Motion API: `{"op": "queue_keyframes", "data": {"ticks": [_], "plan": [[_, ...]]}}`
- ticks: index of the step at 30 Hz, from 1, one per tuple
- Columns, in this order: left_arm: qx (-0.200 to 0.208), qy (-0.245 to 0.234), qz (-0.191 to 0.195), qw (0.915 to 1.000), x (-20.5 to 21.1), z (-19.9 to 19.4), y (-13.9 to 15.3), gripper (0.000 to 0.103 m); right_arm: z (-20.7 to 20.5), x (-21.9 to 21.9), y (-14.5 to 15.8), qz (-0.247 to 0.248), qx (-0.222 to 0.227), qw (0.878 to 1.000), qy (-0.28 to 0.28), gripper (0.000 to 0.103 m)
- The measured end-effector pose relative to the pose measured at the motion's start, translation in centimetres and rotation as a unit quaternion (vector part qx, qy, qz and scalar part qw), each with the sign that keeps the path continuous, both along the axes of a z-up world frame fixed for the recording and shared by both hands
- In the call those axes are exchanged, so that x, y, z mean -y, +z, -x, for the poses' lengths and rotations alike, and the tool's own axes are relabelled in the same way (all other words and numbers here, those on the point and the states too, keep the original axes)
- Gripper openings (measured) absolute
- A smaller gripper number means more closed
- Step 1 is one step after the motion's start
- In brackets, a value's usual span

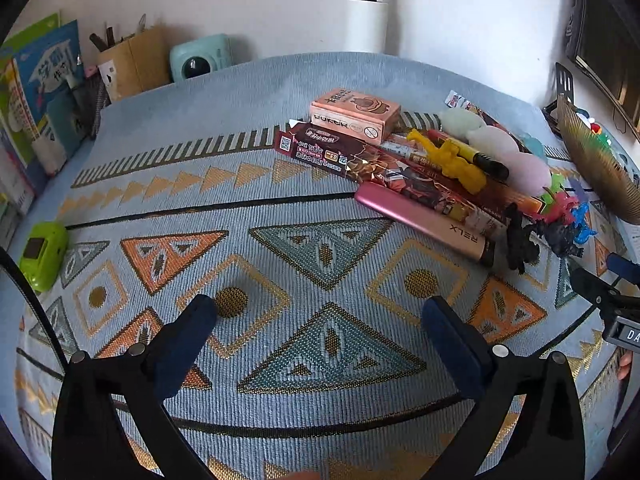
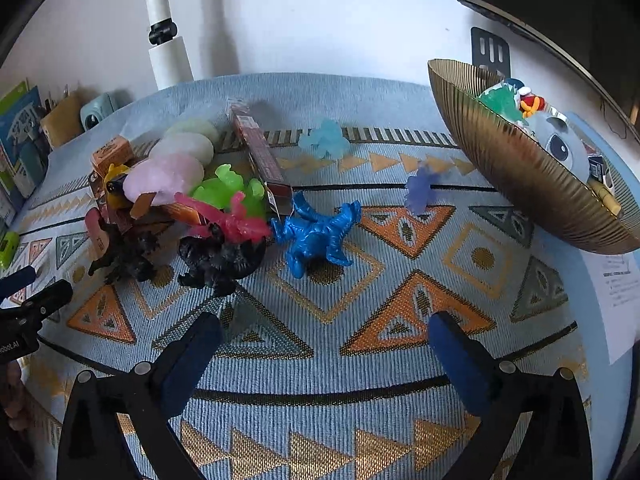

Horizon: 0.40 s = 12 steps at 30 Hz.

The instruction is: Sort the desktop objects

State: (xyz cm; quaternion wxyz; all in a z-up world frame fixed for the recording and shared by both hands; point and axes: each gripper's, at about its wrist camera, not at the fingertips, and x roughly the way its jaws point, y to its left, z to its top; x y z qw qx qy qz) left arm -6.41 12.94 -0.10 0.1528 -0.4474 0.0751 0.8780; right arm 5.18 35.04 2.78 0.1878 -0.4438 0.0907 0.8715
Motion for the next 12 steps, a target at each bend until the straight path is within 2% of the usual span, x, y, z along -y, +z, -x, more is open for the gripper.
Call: {"op": "queue_keyframes", "data": {"ticks": [12], "plan": [[0.000, -0.001, 0.001, 1.0000, -0.03, 0.07, -0.03, 0.103, -0.02, -0.05, 0.02, 0.000, 0.000, 1.000, 0.000, 0.103]]}}
